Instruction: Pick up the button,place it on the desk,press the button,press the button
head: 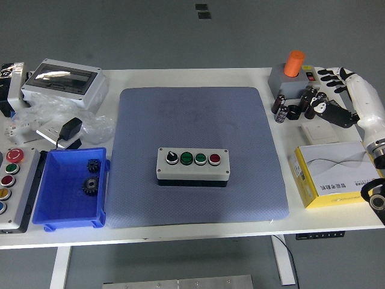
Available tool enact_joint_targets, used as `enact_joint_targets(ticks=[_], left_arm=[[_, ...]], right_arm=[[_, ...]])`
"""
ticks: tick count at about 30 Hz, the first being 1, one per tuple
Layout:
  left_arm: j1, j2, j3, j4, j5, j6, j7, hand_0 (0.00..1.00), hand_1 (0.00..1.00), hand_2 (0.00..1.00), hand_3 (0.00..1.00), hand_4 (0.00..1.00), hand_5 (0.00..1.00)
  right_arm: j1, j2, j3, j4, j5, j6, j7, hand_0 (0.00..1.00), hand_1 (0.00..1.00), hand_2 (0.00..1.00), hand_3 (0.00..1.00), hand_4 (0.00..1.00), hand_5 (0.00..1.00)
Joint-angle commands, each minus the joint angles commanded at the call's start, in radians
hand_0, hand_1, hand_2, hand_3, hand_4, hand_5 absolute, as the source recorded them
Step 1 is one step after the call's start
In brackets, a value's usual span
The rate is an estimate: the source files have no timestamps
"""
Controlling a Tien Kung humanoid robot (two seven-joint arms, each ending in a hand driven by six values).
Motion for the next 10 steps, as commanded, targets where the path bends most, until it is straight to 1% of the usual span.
enact_joint_targets(ticks=[4,10], left_arm=[[0.005,-0.002,-0.002,0.027,-0.019,0.000,0.000,0.645,0.635,0.580,0.762,0.832,0.158],[0.007,-0.004,-0.017,0.073,-0.041,0.000,-0.010,0.648,0.638,0.585,0.768,0.833,0.163]], right_arm=[[-0.003,-0.001,-0.005,0.004,0.008,0.011,0.018,0.553,0.651,0.671,0.711,0.704,0.378],[-0.015,0.000,-0.018,0.011,0.016,0.042,0.050,0.549,0.650,0.667,0.708,0.704,0.375]])
